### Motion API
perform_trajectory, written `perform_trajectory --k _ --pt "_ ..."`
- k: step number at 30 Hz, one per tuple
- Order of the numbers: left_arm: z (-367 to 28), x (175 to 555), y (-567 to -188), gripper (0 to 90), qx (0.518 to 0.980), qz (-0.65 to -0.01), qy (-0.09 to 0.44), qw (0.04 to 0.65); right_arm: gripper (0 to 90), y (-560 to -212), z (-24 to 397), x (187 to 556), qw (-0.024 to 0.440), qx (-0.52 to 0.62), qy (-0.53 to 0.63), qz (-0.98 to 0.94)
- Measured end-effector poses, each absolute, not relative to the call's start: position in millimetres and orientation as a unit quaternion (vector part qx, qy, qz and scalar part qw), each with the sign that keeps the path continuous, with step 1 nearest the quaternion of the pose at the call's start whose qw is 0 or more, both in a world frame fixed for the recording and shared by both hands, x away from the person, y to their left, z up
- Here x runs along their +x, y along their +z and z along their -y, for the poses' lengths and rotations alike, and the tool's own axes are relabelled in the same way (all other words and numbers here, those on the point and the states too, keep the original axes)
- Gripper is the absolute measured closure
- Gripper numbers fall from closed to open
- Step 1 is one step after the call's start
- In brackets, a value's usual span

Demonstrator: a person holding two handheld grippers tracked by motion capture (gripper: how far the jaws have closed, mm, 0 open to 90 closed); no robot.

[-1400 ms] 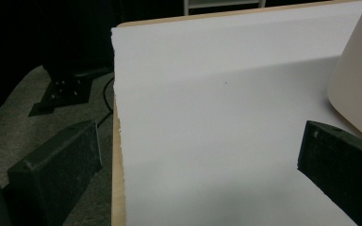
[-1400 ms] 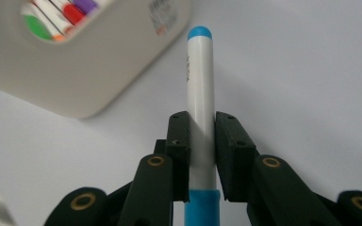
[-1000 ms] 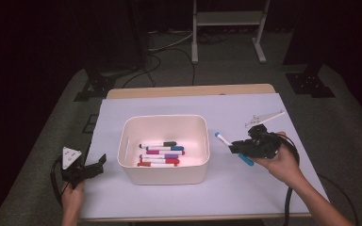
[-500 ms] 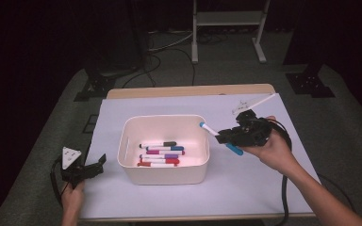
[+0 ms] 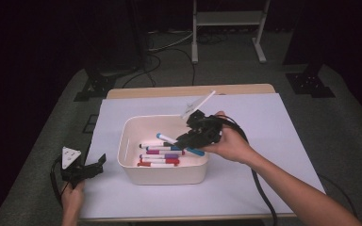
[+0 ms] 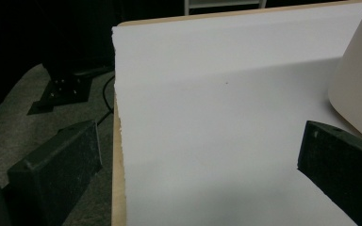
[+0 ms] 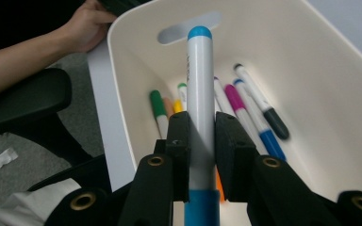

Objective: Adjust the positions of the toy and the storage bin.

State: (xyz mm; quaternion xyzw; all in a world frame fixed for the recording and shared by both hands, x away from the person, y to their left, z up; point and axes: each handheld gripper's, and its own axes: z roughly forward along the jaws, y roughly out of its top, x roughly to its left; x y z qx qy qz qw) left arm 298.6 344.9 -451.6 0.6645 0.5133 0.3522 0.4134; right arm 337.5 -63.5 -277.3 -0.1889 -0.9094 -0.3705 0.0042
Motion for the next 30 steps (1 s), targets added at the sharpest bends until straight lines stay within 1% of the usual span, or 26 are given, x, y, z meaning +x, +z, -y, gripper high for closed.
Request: perform_trajectory --k 5,10,15,20,24,26,27,30 --pt "-345 298 -452 0.0 0.665 -0.513 0.353 0.414 75.8 -289 32 342 0.026 -0.158 -0.361 0.919" --pt "-344 298 -452 0.0 0.663 -0.512 0.354 0.416 75.8 -307 8 348 0.034 -0.136 -0.337 0.931" --pt "-345 297 -452 0.0 0.663 -0.51 0.356 0.416 75.7 -322 -4 355 0.042 -0.134 -0.312 0.94" --pt "-345 297 -452 0.0 0.663 -0.51 0.355 0.417 75.0 -329 -10 357 0.052 -0.134 -0.299 0.943" --pt "-345 297 -452 0.0 0.662 -0.51 0.355 0.418 65.9 -332 -11 357 0.051 -0.134 -0.294 0.945" --pt "-345 297 -452 0.0 0.663 -0.51 0.355 0.418 62.2 -329 -9 355 0.039 -0.136 -0.298 0.944" --pt "-345 297 -452 0.0 0.663 -0.51 0.355 0.418 62.2 -329 -9 355 0.039 -0.136 -0.298 0.944" --pt "-345 297 -452 0.0 0.664 -0.51 0.353 0.417 58.0 -325 -1 354 0.03 -0.146 -0.304 0.941"
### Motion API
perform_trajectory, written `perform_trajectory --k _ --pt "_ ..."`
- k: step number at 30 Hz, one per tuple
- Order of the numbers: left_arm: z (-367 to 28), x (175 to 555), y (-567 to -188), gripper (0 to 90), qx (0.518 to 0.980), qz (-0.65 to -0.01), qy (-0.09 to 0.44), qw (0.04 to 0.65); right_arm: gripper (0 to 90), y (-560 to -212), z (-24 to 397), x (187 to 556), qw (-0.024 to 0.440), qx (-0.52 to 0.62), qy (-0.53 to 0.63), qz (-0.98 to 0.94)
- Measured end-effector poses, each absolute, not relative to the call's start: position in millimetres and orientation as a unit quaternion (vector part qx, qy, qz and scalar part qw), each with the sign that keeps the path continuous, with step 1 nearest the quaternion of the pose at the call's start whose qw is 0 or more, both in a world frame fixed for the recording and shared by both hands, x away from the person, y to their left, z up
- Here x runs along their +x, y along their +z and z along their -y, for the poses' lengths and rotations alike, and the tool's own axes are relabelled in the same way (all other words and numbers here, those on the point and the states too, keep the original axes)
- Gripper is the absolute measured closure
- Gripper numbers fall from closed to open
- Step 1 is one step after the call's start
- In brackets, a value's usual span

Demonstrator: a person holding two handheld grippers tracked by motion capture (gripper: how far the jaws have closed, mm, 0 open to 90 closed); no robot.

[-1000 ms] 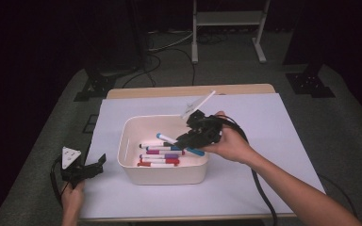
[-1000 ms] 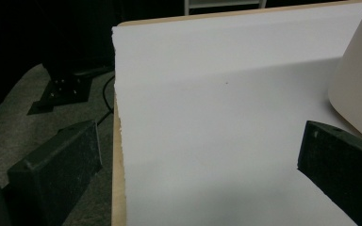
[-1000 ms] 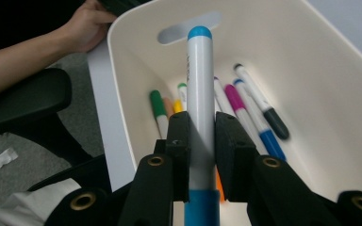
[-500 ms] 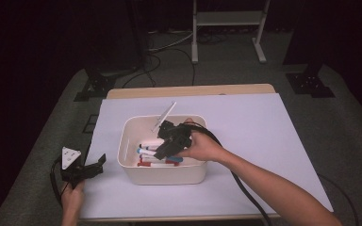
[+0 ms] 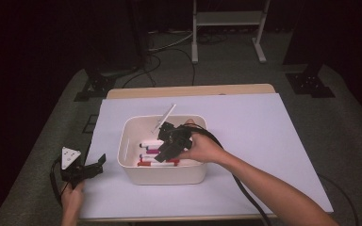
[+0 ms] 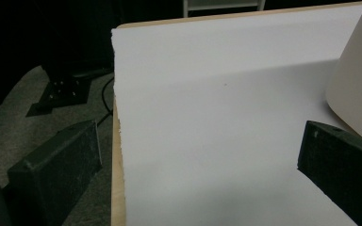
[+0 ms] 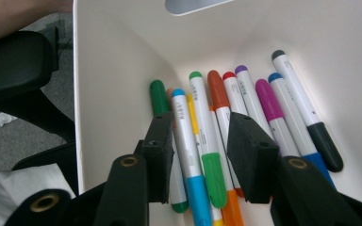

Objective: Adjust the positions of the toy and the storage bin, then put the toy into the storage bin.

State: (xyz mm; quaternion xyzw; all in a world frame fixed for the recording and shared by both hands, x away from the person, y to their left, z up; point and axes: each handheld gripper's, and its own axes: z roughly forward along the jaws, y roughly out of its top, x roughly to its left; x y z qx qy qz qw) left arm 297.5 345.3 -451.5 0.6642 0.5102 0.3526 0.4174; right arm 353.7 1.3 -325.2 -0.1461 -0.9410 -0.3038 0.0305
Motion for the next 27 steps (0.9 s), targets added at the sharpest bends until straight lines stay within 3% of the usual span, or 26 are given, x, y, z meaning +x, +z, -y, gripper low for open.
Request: perform_trajectory --k 10,27 --pt "-345 297 -452 0.0 0.665 -0.508 0.355 0.416 52.1 -314 24 353 0.02 -0.16 -0.33 0.93" --pt "-344 298 -452 0.0 0.667 -0.509 0.352 0.415 50.1 -276 98 347 -0.013 -0.206 -0.366 0.907"
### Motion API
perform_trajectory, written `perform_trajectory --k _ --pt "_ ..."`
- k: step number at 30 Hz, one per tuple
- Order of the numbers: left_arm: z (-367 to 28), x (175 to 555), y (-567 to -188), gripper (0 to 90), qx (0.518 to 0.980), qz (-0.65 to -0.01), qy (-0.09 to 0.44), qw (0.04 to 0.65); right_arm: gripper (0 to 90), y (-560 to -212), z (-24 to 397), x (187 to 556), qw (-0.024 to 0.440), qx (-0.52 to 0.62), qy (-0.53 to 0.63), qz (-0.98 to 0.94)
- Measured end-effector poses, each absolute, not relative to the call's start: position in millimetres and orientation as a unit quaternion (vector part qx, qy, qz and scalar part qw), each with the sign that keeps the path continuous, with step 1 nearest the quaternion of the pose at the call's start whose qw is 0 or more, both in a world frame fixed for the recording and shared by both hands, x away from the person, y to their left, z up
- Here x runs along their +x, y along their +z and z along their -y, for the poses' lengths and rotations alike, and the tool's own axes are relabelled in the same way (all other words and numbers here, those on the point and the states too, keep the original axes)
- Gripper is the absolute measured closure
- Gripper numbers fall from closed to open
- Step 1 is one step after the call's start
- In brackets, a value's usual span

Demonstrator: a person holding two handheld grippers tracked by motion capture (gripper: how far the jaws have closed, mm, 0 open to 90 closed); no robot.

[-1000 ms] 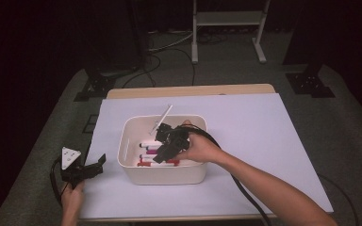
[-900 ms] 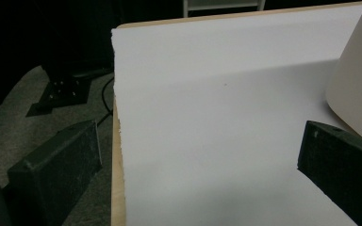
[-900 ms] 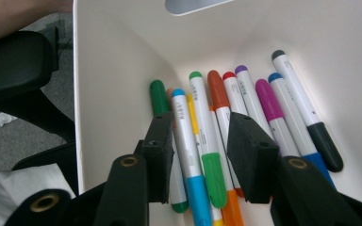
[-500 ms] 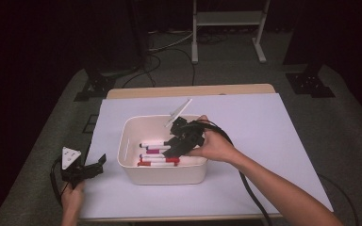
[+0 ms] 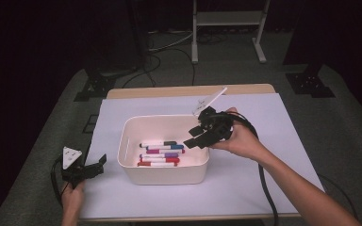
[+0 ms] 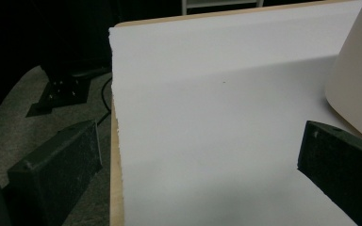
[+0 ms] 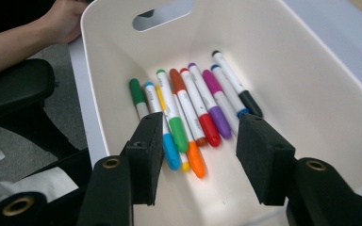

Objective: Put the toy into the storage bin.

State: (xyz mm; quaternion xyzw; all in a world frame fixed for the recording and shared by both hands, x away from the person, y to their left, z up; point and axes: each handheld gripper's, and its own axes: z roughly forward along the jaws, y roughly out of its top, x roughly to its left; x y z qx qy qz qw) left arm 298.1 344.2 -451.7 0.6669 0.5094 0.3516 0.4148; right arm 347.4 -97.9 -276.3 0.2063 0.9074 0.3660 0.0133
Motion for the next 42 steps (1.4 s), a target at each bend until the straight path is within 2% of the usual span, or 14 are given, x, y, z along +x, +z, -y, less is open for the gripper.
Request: perform_trajectory --k 9,19,42 --pt "-344 299 -452 0.0 0.667 -0.51 0.35 0.414 49.1 -274 151 347 0.029 0.255 0.384 -0.887" --pt "-344 298 -452 0.0 0.668 -0.506 0.356 0.414 46.3 -308 206 342 0.032 0.316 0.392 -0.863" --pt "-343 297 -452 0.0 0.667 -0.505 0.359 0.415 41.6 -381 269 322 0.036 0.397 0.384 -0.833"
